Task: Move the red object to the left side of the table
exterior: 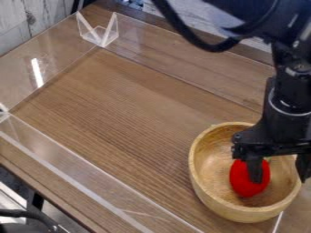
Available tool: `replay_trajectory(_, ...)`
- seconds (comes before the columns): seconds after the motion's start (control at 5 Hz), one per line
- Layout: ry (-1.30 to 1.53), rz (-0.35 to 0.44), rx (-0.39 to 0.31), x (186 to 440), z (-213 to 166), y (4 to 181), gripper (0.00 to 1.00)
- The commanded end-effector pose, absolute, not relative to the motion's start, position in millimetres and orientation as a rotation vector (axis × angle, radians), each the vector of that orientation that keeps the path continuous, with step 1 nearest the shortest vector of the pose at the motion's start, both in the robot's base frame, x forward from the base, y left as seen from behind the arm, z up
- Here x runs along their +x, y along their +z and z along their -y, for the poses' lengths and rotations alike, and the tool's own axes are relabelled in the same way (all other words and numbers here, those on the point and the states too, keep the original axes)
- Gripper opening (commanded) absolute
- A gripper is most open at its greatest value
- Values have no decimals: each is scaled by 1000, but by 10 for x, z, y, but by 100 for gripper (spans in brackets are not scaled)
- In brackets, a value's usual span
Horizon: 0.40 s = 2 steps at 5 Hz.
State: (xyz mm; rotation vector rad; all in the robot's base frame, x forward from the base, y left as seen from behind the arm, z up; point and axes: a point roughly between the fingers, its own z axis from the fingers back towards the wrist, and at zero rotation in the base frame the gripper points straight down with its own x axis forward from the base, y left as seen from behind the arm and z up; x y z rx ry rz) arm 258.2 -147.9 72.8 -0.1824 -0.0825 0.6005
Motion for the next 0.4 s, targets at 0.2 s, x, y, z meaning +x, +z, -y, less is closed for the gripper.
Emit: replay_trajectory(0.2, 690, 116, -215, 2654, 1574, 870, 100)
